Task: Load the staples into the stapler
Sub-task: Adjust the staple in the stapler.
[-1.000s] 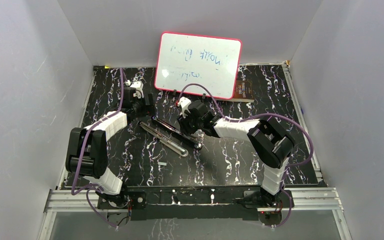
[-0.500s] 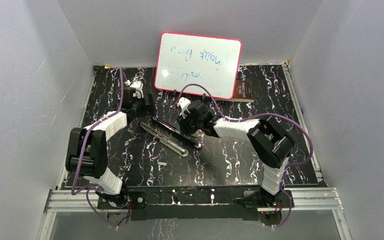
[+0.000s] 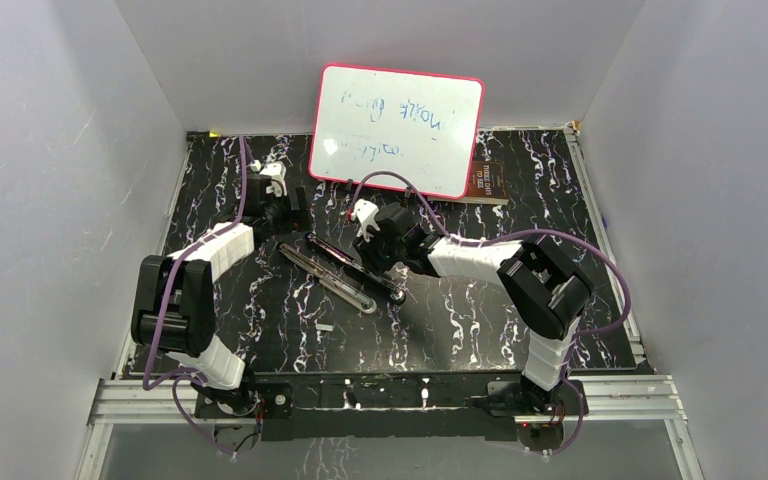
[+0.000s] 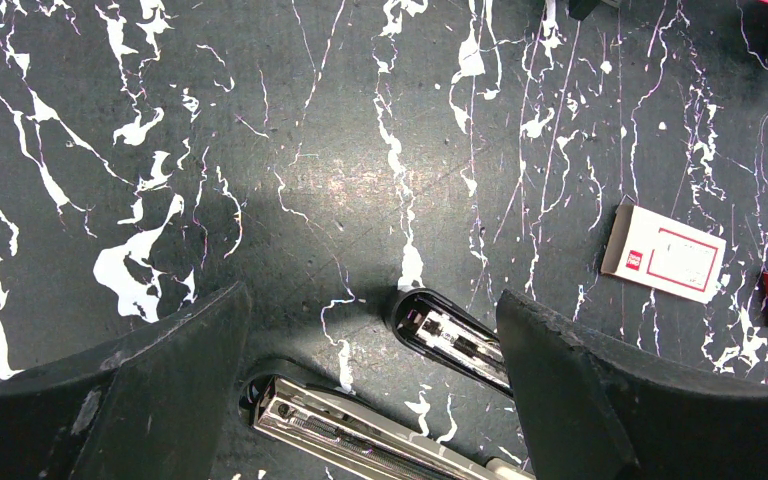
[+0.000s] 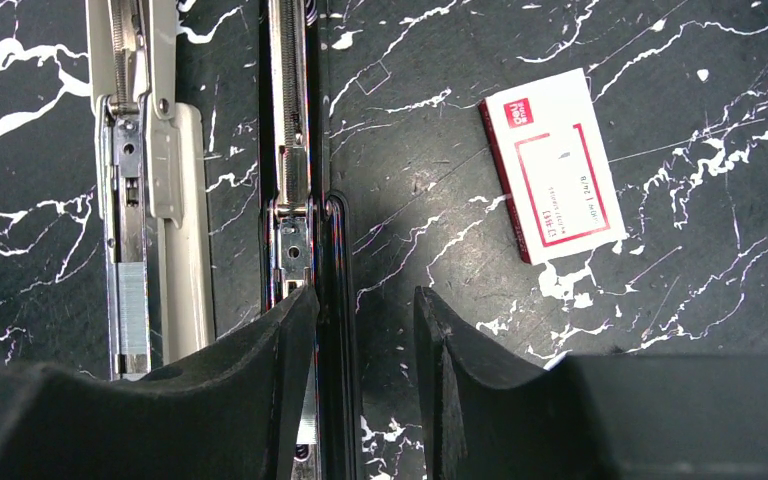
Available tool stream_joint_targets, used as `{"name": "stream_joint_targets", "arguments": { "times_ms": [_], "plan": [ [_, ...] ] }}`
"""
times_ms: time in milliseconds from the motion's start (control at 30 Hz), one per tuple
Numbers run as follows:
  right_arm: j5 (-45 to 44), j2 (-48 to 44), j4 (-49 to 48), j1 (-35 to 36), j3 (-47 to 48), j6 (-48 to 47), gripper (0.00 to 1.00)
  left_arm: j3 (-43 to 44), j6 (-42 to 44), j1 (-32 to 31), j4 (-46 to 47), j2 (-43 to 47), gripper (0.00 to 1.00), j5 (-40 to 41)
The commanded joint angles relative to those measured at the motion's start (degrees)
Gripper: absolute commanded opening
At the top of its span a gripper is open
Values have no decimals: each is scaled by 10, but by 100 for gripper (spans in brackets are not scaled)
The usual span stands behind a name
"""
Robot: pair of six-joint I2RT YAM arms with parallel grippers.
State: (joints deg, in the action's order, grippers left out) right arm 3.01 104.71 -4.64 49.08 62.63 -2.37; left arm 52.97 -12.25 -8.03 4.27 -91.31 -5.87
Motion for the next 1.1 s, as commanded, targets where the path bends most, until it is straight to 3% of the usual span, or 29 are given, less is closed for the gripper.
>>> {"name": "stream_joint_targets", "arguments": {
  "times_ms": [0, 500, 1067],
  "plan": [
    [6, -9, 74, 11, -26, -34, 49, -4, -1, 3, 6, 24, 92, -8],
    [-29, -36, -46, 12, -13, 15, 51, -5, -3, 3, 6, 24, 92, -10],
    [-7, -27, -30, 12, -20, 12, 51, -5, -2, 3, 7, 24, 92, -10]
  ]
}}
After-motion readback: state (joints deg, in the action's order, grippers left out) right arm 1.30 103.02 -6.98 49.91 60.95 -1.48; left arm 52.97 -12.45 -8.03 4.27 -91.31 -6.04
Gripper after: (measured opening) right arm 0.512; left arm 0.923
